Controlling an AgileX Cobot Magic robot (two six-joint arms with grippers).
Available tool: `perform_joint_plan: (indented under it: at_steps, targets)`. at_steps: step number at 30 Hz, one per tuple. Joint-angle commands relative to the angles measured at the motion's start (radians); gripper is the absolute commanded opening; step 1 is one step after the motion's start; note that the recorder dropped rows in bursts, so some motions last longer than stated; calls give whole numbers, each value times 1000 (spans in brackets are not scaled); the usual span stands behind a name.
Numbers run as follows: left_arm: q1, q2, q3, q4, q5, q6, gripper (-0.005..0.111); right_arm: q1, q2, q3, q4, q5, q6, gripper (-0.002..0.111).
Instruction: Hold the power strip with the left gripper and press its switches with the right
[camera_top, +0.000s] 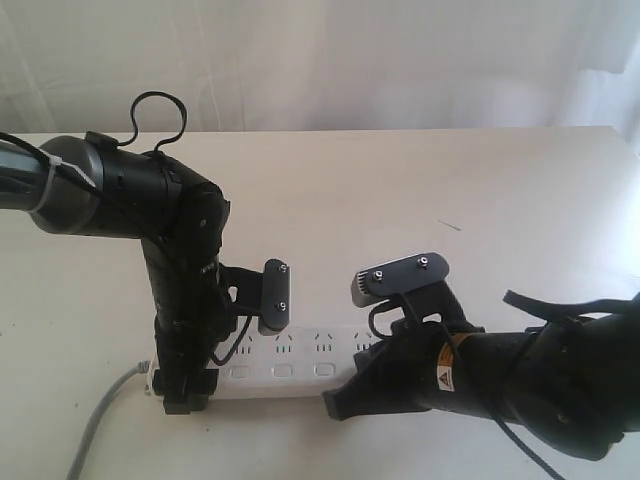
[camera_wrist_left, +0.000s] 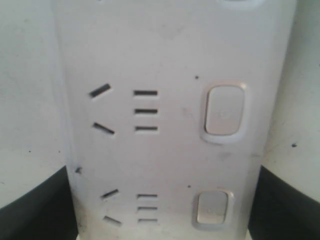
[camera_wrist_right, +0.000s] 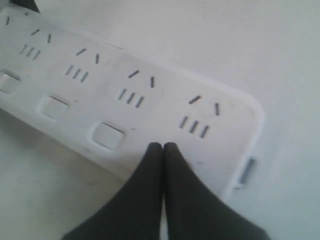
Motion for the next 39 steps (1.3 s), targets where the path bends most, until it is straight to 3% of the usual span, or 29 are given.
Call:
perform_joint_plan:
  at_steps: [1,18,27,35,39]
  targets:
    - [-4,11,12,-28,50,-8,0,-37,29,34,16,203,0,0]
    - [-4,11,12,-32,32,-8,0,-37,15,34,27,101,-3,0]
    - [-4,11,12,-35,32,-8,0,-37,-260,34,21,-21,-59,0]
    - [-4,11,12,-41,32,-8,0,-37,-705,34,38,-125,-412,0]
    - [-4,11,12,-49,32,-8,0,-38,-848,34,165,-106,-599,0]
